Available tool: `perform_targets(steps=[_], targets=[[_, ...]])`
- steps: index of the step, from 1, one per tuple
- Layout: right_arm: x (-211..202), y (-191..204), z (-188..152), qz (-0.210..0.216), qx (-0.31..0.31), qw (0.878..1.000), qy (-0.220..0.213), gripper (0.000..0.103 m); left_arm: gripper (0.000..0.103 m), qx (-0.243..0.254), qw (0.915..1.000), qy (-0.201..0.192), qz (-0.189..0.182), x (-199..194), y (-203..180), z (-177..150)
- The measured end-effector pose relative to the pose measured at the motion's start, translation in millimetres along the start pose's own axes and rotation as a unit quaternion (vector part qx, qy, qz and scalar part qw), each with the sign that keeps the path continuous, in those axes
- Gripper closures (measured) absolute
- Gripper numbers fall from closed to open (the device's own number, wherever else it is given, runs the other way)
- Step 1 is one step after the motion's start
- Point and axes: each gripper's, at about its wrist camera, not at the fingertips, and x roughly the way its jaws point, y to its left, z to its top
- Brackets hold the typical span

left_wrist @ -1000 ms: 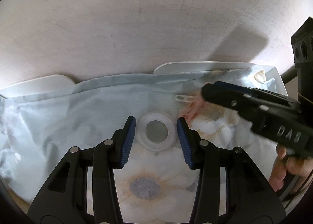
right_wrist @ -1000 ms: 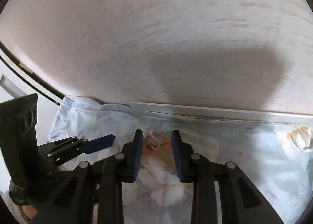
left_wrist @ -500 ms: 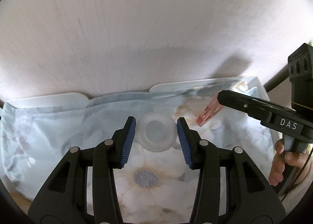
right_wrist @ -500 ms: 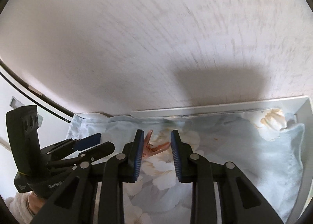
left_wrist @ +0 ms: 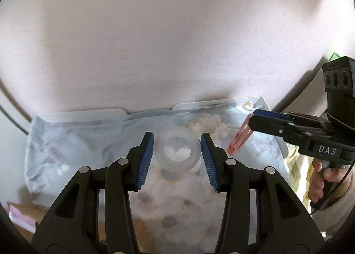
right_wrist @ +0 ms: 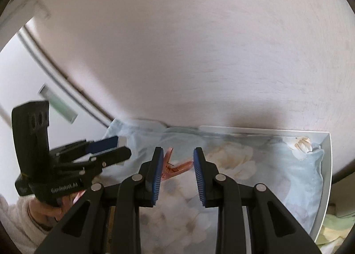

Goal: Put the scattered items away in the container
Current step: 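Carry tape roll and pink clothespin into the cardboard box and open both tools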

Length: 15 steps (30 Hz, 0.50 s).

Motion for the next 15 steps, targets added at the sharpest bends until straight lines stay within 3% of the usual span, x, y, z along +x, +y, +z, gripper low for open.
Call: perform_targets(steps=[6,15], targets=[[-8.6,55.5,-12.7,0.005,-0.051,0.998,0.02,0.077,0.062,-0.02,0.9998,-0.003,0.009,-34.2,10.9,-24.5],[8.1,147.2,-38.5,0.028,-0.113,0.992,0.051,0.077,0.062,-0.061,0.9973,-0.003,0.042,-106.9,80.4,-73.2]])
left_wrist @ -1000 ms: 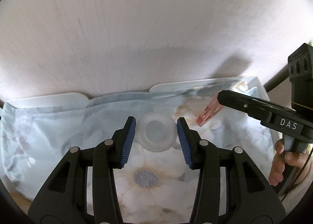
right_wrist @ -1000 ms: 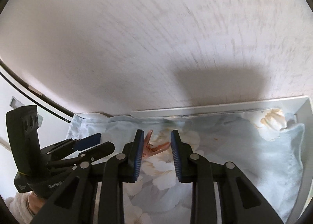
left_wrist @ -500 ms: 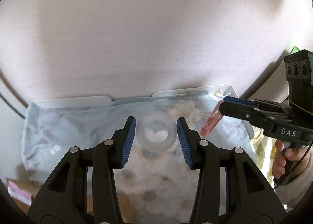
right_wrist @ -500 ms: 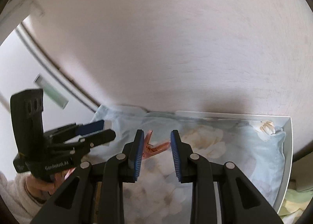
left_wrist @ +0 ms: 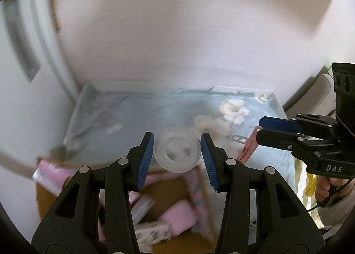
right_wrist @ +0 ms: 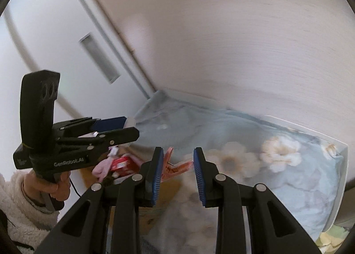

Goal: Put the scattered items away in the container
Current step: 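Carry tape roll and pink clothespin into the cardboard box and open both tools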

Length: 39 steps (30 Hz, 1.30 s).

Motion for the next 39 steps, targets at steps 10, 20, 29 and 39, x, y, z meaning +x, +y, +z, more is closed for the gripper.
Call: perform_targets(steps=[10,20,29,39], targets=[[52.9,95.0,-10.3,0.037,-0.055,0.996,0.053,0.077,0.062,-0.055,0.9964,0.053,0.038,-25.2,84.4,-57.6],[114.4,147.6,-26.3,0.038,-0.084,0.988,0.124,0.077,0.062,-0.05,0.9898,0.119,0.061,-5.2,129.2,-84.7],[136.8,158.1,-42.7,0.012,-0.095,0.982,0.165,0.077,0.062,-0.046,0.9862,0.146,0.064,4.1,143.7,-91.2],[156.8,158.4,-47.1,-0.067,-0.106,0.971,0.204,0.026,0.001,-0.102,0.9776,0.177,0.05,9.1,162.1,-90.6]])
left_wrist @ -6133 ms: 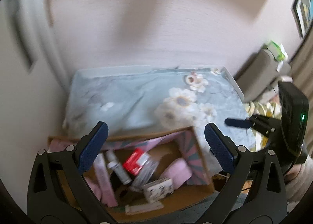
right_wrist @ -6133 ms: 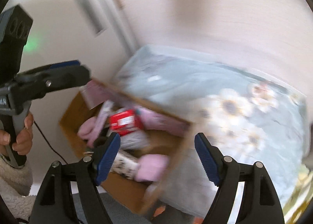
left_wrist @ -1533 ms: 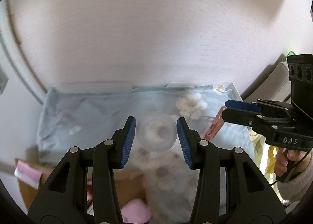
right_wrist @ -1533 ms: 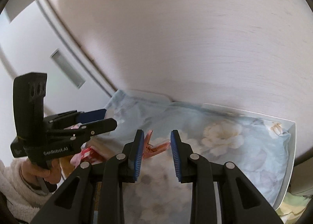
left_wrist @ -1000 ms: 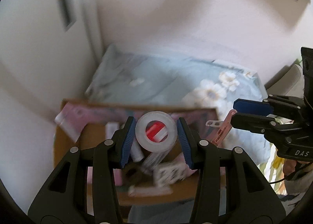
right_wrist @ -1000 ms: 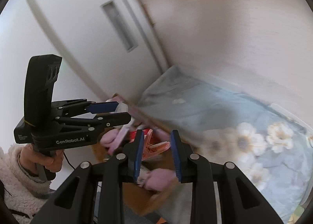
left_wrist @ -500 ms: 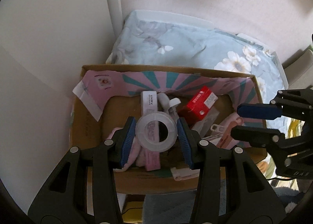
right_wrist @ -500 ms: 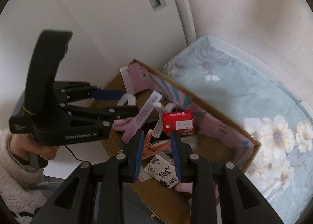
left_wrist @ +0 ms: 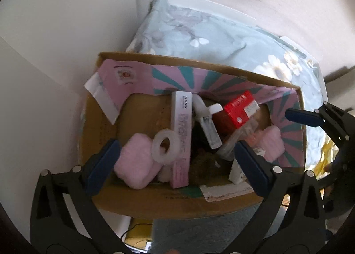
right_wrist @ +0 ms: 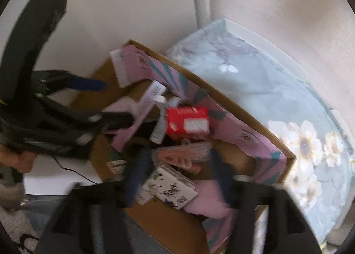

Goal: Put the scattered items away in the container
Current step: 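Carry tape roll and pink clothespin into the cardboard box and open both tools, then lift both open tools up out of the cardboard box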

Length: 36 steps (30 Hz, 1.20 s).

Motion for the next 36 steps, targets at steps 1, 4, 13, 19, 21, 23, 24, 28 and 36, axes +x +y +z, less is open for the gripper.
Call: perform_targets(steps=[1,4,13,19,21,23,24,28,36], targets=[[-0.8,0.4,-0.9,-0.001,-0.002,1.0,-0.003,0.024,0.001,0.001,1.0,0.002,0.007,-0.5,0.4,0.7],[0.2,-0.1,-3.1,-0.015,0.005,1.0,0.004,0.024,0.001,0.007,0.9995,0.001,0.031,-1.3,0.6,2.1],[-4.7,-7.8,-6.2,-0.043,0.03,0.999,0.001,0.024,0.001,0.015,0.9988,-0.011,0.046,-10.9,-0.7,2.3],[-10.4,-8.2,-8.8,-0.053,0.048,0.997,-0.003,0.024,0.001,0.016,0.9991,-0.016,0.037,-15.8,1.8,2.0],[-12.6,-9.4,-10.9,-0.057,0.057,0.997,-0.002,0.024,0.001,0.017,0.999,-0.018,0.036,-17.9,2.3,2.8],[-15.0,-11.4,-13.0,-0.066,0.073,0.995,-0.004,0.024,0.001,0.017,0.999,-0.021,0.036,-20.3,2.6,3.9],[-16.4,-12.8,-14.4,-0.068,0.081,0.994,-0.004,0.024,0.001,0.018,0.999,-0.023,0.035,-21.4,2.6,4.6],[-25.9,-22.5,-23.0,-0.091,0.126,0.988,-0.007,0.024,0.001,0.029,0.9986,-0.031,0.032,-27.3,-1.9,8.3],[-50.6,-38.4,-40.7,-0.147,0.216,0.965,0.007,0.024,0.001,0.069,0.9961,-0.048,0.024,-40.8,-31.7,13.6]])
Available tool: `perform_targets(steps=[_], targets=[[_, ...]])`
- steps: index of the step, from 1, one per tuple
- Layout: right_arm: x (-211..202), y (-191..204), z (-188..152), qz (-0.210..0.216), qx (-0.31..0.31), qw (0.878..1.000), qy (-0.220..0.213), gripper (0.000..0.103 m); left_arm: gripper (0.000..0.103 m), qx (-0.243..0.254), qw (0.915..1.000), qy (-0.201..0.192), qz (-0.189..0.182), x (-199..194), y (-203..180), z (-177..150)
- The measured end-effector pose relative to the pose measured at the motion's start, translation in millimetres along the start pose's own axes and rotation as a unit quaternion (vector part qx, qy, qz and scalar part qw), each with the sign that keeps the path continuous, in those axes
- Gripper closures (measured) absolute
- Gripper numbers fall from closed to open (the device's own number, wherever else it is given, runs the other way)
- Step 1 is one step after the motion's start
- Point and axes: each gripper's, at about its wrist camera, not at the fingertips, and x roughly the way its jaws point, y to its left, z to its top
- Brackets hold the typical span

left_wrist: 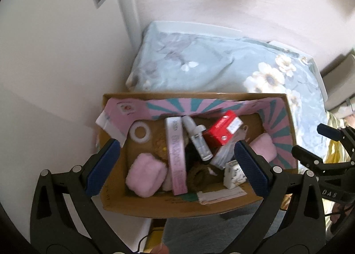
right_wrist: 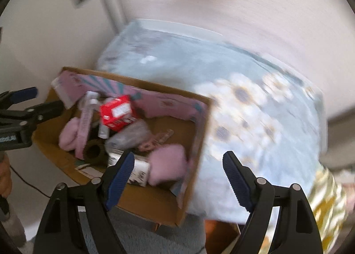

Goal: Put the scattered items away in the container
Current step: 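Lift both open tools up out of the cardboard box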

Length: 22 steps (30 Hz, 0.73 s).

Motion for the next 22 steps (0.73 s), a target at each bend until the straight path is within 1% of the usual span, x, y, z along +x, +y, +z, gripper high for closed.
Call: perform_targets(steps=[4,7,9,14,22], targets=[[-11.5,-24.1,-10.6,-0.024,0.071,0.997,0.01,0.024,0.001,0.021,0.9998,-0.007,-0.004,-8.9,-18.1,2.6],[-26.4,-43.8,-21.0,-0.06,0.12,0.991,-0.003,0.024,0.001,0.028,0.9994,-0.016,-0.008,-14.8,-28.6,3.6],[-34.1,-54.1,-26.6,-0.076,0.136,0.988,-0.013,0.024,0.001,0.032,0.9992,-0.022,-0.004,-17.9,-36.6,4.7],[-48.1,-79.8,-36.6,-0.077,0.166,0.983,-0.031,0.024,0.001,0.025,0.9993,-0.026,-0.01,-20.6,-45.4,5.6],[-51.1,-95.1,-37.9,-0.072,0.171,0.981,-0.051,0.024,0.001,0.021,0.9991,-0.036,0.008,-22.6,-50.2,5.9]])
